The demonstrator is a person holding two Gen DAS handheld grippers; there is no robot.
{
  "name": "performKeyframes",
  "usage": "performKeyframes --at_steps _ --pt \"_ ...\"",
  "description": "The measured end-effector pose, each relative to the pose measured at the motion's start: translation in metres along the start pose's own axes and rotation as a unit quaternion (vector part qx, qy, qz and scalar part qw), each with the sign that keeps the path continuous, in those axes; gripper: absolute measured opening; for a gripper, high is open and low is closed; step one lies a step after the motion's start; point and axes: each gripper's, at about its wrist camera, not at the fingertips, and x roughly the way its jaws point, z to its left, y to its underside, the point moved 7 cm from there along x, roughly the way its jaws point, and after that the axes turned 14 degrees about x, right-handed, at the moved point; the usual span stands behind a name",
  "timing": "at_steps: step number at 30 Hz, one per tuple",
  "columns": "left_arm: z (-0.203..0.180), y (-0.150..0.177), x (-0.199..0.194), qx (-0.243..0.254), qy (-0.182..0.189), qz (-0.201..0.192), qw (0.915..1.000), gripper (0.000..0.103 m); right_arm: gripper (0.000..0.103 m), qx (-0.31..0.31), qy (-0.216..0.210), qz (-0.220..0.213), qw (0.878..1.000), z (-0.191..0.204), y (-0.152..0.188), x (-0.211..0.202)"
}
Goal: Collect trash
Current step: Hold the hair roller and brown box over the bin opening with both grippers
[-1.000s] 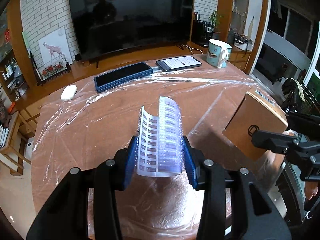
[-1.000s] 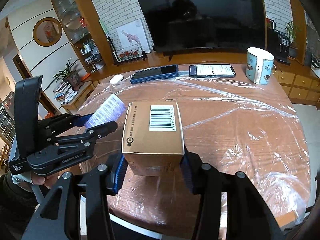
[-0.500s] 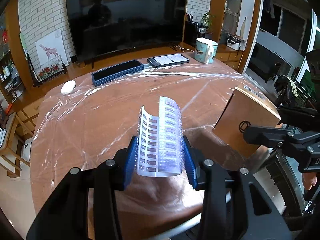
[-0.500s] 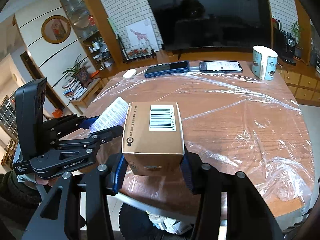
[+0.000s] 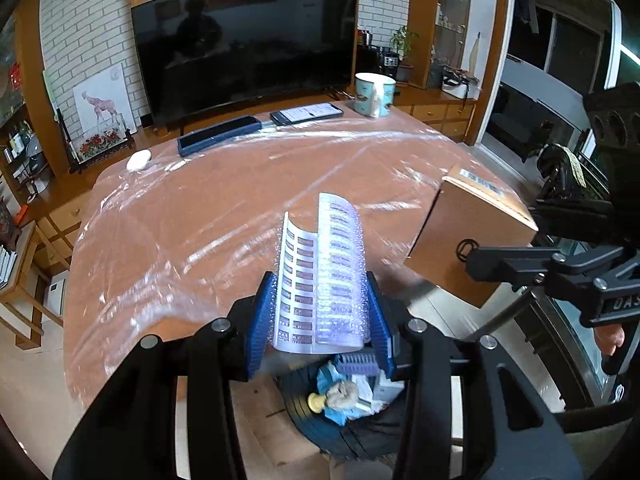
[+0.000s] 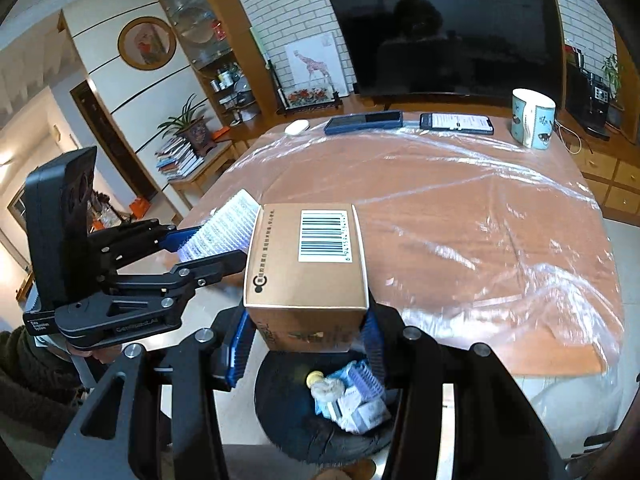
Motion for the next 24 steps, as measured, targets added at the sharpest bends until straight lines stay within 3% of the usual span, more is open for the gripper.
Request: performKeyframes --at_steps 11,24 --pt "-0.05 0.037 -0.004 0.025 0.026 0.035 0.9987 0.044 0.047 0.001 0.009 0.049 0.999 -0.012 0.062 -0.002" --pt "-0.069 0.092 0.045 0.018 0.039 0.111 0.9929 0.044 0.047 -0.003 0.069 0.098 0.993 -0.032 0.106 0.036"
